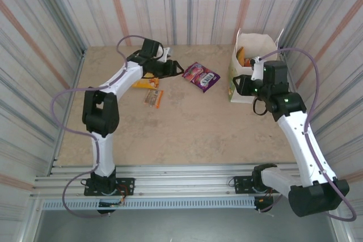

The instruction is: Place the snacks into the paper bag

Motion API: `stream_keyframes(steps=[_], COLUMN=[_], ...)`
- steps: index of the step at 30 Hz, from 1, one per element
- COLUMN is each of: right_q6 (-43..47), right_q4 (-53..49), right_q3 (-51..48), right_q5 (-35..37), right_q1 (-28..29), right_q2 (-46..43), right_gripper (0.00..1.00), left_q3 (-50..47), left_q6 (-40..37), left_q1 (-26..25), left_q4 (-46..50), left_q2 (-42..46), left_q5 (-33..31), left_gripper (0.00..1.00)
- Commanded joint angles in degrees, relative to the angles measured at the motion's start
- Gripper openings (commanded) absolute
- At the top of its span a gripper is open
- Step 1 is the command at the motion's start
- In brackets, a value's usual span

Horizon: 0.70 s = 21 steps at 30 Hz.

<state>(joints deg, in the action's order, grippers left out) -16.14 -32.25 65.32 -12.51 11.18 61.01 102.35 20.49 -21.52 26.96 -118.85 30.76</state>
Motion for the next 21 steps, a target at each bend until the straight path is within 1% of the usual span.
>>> stream_keyframes(steps=[1, 3, 9, 14, 21], right_q6=[-1.71, -3.94, -4.35, -4.00, -3.15], right_q4=[5.07, 8.28, 13.65, 16.43, 17.87], right_q3=[-2.87, -5.51, -10.04, -11.05, -9.60], right_q5=[-0.64, 0.65, 2.28, 1.36, -0.37], right_q1=[1.57, 3.10, 7.45, 8.55, 8.71], right_q2=[-1.96, -2.71, -3.58, -2.18, 1.24], right_gripper=[0.42, 0.41, 0.43, 0.43, 0.43], left_q3=[5.44, 7.90, 14.32, 18.09, 23.48], left_q6=[2.85, 3.90, 6.56, 7.05, 10.58], left_q1=[-0.02, 0.37, 1.22, 1.17, 1.22], left_q4=[-0.02, -0.23, -0.50, -0.14, -0.87], left_q2=[-5.27, -8.80, -16.80, -21.07, -26.52], left_q5=[1.42, 0.62, -0.13, -1.68, -0.15], left_gripper=[0.70, 0.69, 0.68, 0.68, 0.67])
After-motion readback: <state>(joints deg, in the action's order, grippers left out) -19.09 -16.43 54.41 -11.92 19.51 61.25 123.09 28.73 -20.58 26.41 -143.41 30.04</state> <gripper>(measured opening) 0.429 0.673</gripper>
